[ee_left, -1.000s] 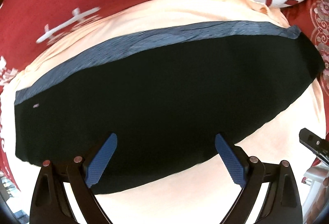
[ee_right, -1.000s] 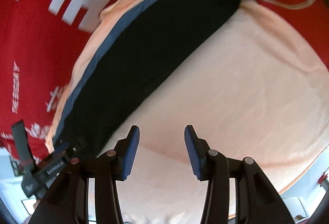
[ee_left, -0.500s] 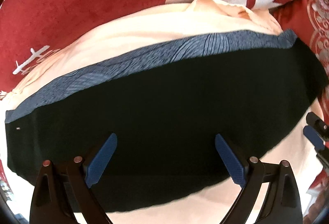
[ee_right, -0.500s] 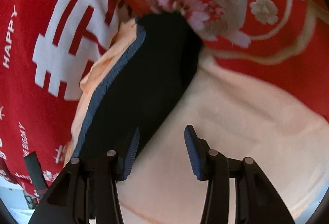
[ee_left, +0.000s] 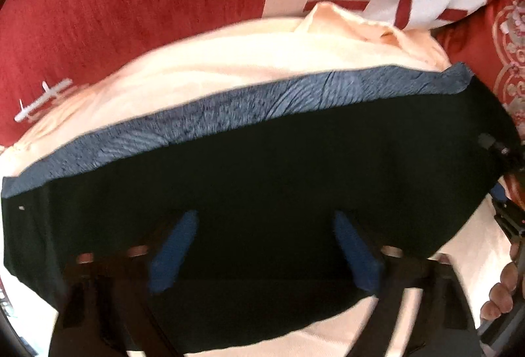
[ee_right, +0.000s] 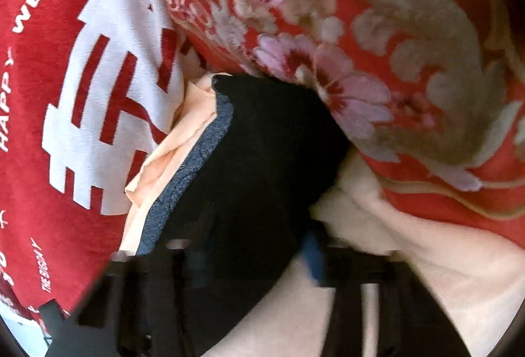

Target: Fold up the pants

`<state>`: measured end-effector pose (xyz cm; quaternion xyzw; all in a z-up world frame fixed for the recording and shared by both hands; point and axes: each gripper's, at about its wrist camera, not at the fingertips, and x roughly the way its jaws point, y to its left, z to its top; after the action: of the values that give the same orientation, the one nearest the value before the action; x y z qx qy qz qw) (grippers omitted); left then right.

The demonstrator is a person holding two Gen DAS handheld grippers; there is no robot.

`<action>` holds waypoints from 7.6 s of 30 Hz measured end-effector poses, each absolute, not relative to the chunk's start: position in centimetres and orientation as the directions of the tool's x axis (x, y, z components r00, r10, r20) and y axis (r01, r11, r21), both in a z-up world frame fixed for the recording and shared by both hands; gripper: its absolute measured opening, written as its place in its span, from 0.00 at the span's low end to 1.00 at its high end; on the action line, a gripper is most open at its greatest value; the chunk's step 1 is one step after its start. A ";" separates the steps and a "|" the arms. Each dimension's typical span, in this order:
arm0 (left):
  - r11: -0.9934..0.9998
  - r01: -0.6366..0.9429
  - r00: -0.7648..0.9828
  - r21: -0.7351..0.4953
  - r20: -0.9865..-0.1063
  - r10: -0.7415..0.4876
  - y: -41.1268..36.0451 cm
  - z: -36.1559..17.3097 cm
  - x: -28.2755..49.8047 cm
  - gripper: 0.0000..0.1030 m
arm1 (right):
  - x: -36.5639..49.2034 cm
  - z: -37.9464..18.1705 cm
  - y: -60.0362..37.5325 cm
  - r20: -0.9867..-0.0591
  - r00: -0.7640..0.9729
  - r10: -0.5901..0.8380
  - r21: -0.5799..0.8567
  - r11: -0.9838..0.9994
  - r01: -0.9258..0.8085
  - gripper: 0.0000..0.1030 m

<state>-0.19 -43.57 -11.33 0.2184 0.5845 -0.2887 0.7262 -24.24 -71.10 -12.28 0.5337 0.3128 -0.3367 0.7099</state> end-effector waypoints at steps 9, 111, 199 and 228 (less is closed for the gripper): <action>0.674 0.736 0.117 -0.072 -0.966 -0.231 -46.5 -12.1 -2.7 0.74 | -22.9 -5.6 -69.1 -0.758 0.641 -0.120 0.539 0.436 0.720 0.13; 0.869 0.495 0.202 0.020 -0.975 -0.093 -20.5 -6.7 9.8 0.85 | -12.5 -5.5 -49.1 -0.783 0.413 0.464 0.616 0.666 0.421 0.46; 0.709 0.607 -0.147 -0.358 -0.928 -0.343 -27.5 -8.9 10.2 0.12 | -12.3 -9.1 -50.3 -0.814 0.405 0.416 0.577 0.495 0.650 0.14; 0.689 0.562 -0.163 -0.457 -0.878 -0.450 -25.0 -6.7 10.7 0.66 | -12.2 -5.2 -49.0 -0.855 0.343 0.389 0.519 0.658 0.545 0.20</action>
<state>10.73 -25.01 -6.69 0.0430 0.6542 -0.3918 0.6455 -12.25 -49.01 -5.19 0.4096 0.5706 -0.0549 0.7097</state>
